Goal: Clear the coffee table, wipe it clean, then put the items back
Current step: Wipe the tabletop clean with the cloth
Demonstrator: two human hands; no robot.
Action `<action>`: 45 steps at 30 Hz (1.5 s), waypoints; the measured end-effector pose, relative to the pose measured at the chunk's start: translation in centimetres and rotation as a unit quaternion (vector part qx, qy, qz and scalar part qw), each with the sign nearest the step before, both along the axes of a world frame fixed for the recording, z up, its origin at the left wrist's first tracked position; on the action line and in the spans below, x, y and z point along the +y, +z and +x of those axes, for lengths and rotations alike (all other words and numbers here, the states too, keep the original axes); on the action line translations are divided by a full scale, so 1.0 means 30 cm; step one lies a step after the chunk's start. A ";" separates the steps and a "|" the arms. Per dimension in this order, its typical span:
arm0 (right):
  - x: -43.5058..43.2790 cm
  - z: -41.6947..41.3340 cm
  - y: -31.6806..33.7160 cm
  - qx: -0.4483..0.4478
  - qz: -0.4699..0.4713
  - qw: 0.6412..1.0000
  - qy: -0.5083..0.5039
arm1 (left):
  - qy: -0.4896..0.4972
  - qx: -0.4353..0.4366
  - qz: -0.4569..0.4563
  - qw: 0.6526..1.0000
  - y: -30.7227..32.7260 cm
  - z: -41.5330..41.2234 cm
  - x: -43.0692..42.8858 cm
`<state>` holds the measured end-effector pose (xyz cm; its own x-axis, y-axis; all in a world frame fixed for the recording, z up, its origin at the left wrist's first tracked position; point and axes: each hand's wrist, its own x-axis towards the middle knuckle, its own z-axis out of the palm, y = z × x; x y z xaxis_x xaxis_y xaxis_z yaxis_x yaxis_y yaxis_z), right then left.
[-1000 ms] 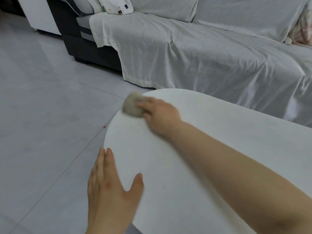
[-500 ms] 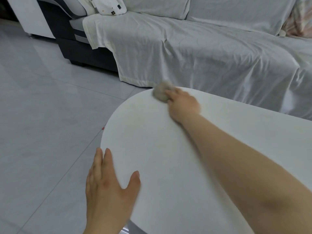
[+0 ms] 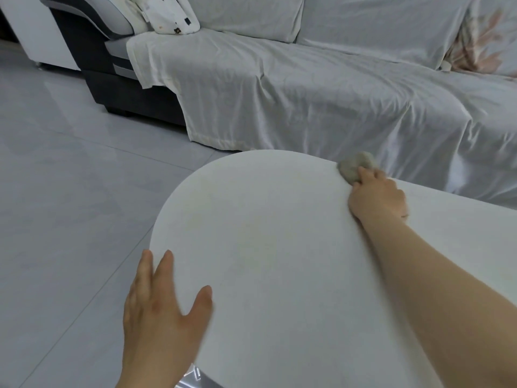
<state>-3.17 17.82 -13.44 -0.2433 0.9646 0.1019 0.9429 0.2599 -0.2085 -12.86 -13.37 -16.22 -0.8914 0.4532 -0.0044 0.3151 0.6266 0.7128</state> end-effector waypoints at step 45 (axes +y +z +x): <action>-0.627 0.064 0.020 0.022 0.032 0.884 0.465 | -0.013 -0.221 0.225 0.949 0.031 -0.104 -0.156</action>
